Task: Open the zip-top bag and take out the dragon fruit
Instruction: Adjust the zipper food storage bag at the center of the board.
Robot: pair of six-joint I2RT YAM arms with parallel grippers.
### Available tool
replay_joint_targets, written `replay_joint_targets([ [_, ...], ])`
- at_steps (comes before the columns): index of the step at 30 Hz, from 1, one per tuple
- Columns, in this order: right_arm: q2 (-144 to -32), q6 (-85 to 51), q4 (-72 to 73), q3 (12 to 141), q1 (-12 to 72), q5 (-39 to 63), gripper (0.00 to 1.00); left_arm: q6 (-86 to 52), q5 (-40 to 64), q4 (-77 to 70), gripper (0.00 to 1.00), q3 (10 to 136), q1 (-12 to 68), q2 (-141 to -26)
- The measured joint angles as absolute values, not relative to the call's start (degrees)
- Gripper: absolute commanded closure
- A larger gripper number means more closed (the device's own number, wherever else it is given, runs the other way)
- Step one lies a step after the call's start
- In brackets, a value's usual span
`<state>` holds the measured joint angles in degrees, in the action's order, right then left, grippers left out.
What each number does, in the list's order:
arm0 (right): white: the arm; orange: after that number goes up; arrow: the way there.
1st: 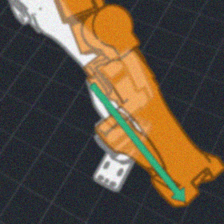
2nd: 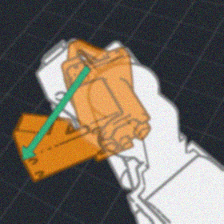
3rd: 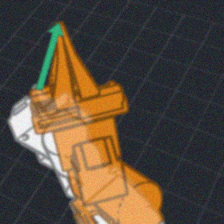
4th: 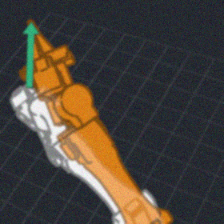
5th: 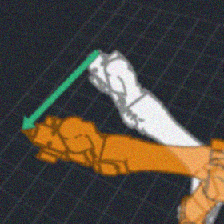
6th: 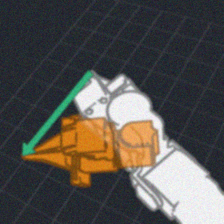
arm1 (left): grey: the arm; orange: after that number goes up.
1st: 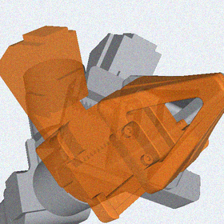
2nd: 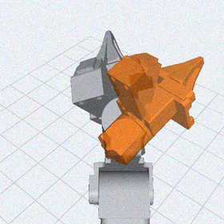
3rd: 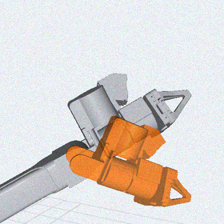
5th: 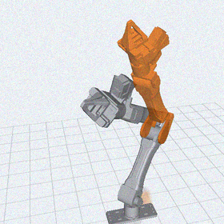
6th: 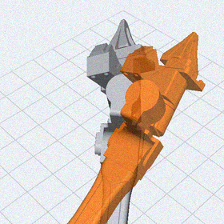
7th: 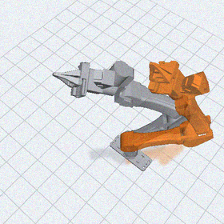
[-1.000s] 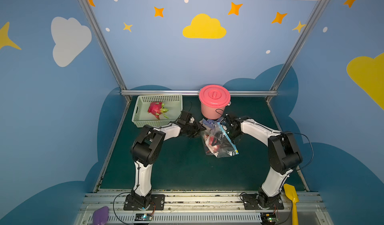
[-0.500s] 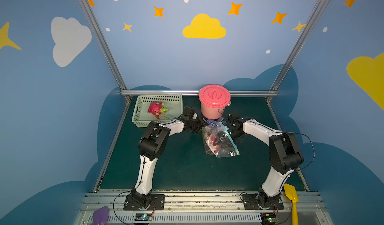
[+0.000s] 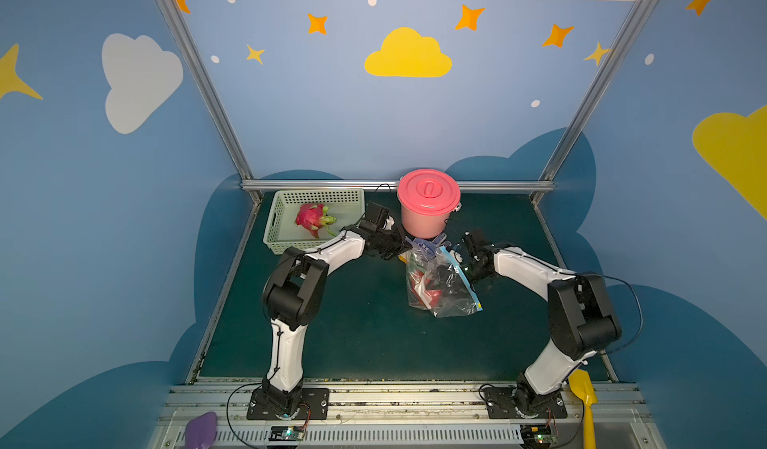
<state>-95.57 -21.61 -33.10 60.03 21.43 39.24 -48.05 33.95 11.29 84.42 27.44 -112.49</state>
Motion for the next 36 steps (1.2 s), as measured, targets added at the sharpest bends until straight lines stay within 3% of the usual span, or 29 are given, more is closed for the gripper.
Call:
replay_joint_targets([
  [6,-90.72,-31.42,-13.65,50.70,21.41,43.92,0.20,-44.71,32.12,22.79,0.95,90.37,30.15,-99.24],
  [15,-91.05,-40.05,7.40,45.87,24.16,47.88,0.18,-40.88,27.44,37.08,0.95,98.91,32.99,-96.38],
  [27,-92.73,-43.13,14.50,44.73,27.20,47.97,0.17,-40.62,28.93,39.11,0.94,91.96,32.23,-97.43],
  [28,-93.21,-42.87,14.02,44.73,27.20,47.66,0.18,-40.07,28.67,39.20,0.79,91.39,31.92,-97.38],
  [29,-93.76,-42.52,13.26,44.77,27.18,47.40,0.18,-39.53,28.08,39.11,0.52,90.54,31.53,-97.30],
  [30,-94.21,-42.13,12.49,44.91,27.18,47.18,0.18,-38.87,27.64,38.89,0.42,89.78,31.20,-97.21],
  [32,-95.98,-41.36,10.74,45.78,27.18,46.61,0.18,-37.89,25.96,38.61,0.27,87.72,30.15,-96.97],
  [36,-100.09,-40.14,9.04,48.03,27.22,45.82,0.18,-36.64,24.51,37.47,0.21,86.67,26.68,-97.65],
])
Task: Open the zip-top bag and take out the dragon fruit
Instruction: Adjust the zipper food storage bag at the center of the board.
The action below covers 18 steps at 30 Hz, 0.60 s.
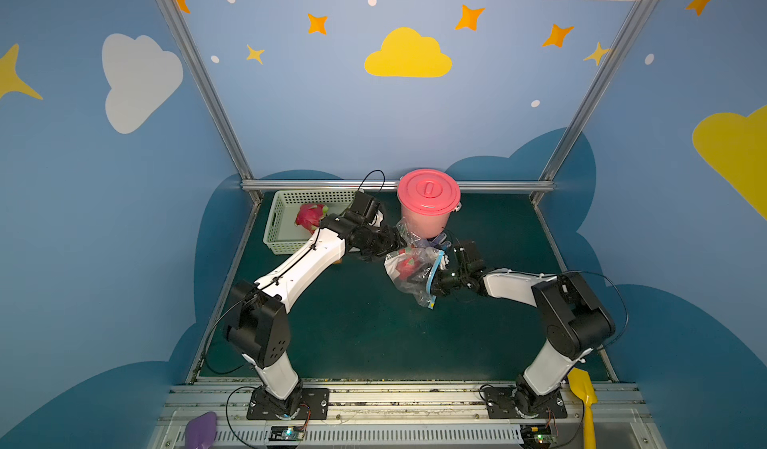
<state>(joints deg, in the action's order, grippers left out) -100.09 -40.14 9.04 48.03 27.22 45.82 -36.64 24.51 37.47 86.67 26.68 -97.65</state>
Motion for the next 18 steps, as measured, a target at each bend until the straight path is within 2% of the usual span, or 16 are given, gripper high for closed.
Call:
replay_joint_targets([
  [9,-101.51,-38.28,5.45,49.32,26.41,45.47,0.18,-30.50,26.41,37.69,0.21,105.75,21.37,-116.33],
  [18,-103.09,-37.04,1.65,52.75,25.80,46.22,0.19,-27.99,27.79,38.68,0.21,117.89,21.43,-129.38],
])
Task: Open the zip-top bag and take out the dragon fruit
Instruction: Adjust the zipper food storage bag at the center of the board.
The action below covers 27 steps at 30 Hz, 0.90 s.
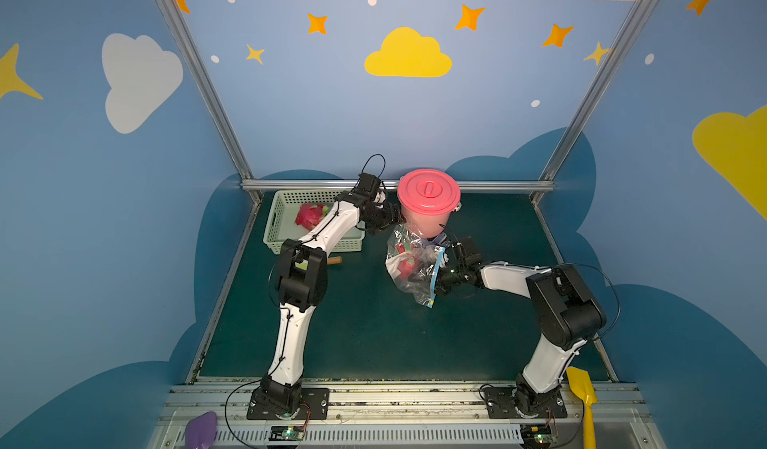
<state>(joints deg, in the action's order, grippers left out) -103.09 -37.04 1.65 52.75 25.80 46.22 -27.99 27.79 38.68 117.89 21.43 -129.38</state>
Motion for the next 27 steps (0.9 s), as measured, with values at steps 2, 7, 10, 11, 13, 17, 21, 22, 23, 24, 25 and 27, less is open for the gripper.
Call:
replay_joint_targets([
  [2,-103.50,-37.04,1.04,53.23,25.80,46.59,0.19,-27.22,27.38,39.40,0.22,119.87,21.93,-130.69],
  [7,-103.96,-37.06,0.16,53.76,25.71,47.46,0.20,-26.17,24.82,41.04,0.30,124.79,23.14,-133.62],
  [10,-103.96,-37.06,-0.14,53.80,25.71,47.68,0.20,-25.91,23.62,42.09,0.43,129.32,23.57,-136.35],
  [11,-103.98,-37.06,-0.23,53.80,25.74,47.66,0.20,-25.89,23.31,42.30,0.48,131.24,23.64,-137.58],
  [13,-103.98,-37.06,-0.36,53.80,25.85,47.68,0.20,-26.00,22.90,42.78,0.61,134.98,23.62,-140.03],
  [17,-103.98,-37.04,-0.80,53.80,25.98,47.66,0.20,-26.79,22.63,43.42,0.95,139.41,23.59,-143.57],
  [21,-103.98,-37.04,-1.21,53.80,25.98,47.66,0.20,-27.05,22.68,43.66,0.95,140.07,23.66,-144.64],
  [22,-103.98,-37.01,-1.26,53.80,25.98,47.64,0.20,-27.05,22.70,43.75,0.95,140.05,23.66,-144.64],
  [23,-103.98,-37.01,-1.28,53.80,25.98,47.64,0.20,-27.05,22.76,43.81,0.95,139.98,23.66,-144.55],
  [24,-103.98,-37.01,-1.30,53.80,25.98,47.66,0.20,-27.05,22.81,43.83,0.95,139.81,23.66,-144.42],
  [25,-103.98,-37.01,-1.34,53.80,25.98,47.64,0.20,-27.05,22.85,43.83,0.95,139.33,23.66,-144.09],
  [27,-103.98,-37.01,-1.43,53.80,25.98,47.64,0.20,-27.05,23.11,43.90,0.95,137.67,23.68,-142.69],
])
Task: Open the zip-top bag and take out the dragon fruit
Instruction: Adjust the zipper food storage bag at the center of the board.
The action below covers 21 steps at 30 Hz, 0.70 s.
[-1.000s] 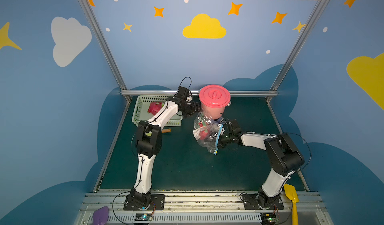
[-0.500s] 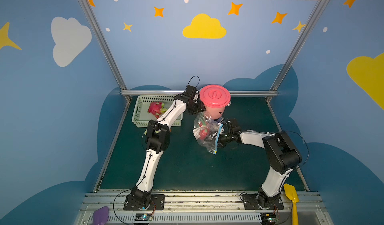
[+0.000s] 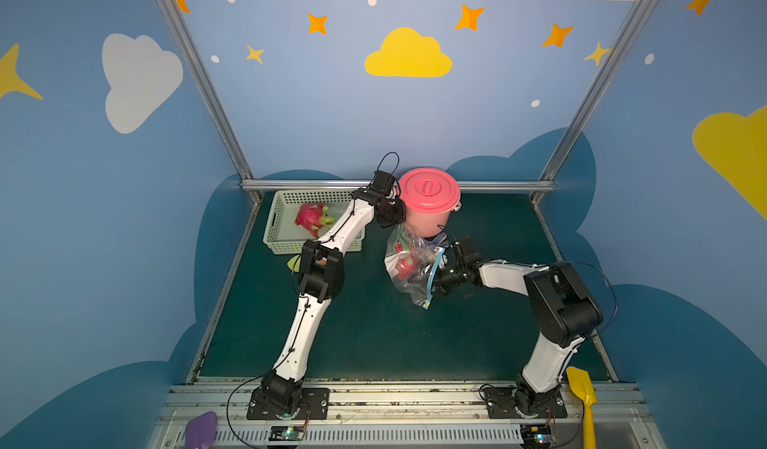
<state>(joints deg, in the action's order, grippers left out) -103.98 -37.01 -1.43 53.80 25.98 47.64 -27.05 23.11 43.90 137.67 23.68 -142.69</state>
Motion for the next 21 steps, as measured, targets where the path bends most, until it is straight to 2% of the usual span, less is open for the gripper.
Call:
replay_joint_targets([
  [5,-103.28,-36.93,-2.04,53.71,26.00,47.44,0.20,-27.07,23.35,44.38,0.95,131.07,24.34,-134.93],
  [8,-101.56,-37.23,-1.10,52.64,26.09,47.37,0.19,-27.86,23.86,43.35,0.95,123.42,25.34,-126.39],
  [13,-96.99,-40.84,6.90,47.44,26.39,47.66,0.15,-30.79,25.61,41.32,0.95,112.05,27.27,-112.36],
  [21,-94.72,-46.26,16.91,45.06,28.05,46.81,0.14,-32.93,24.71,40.58,0.96,104.44,32.23,-99.39],
])
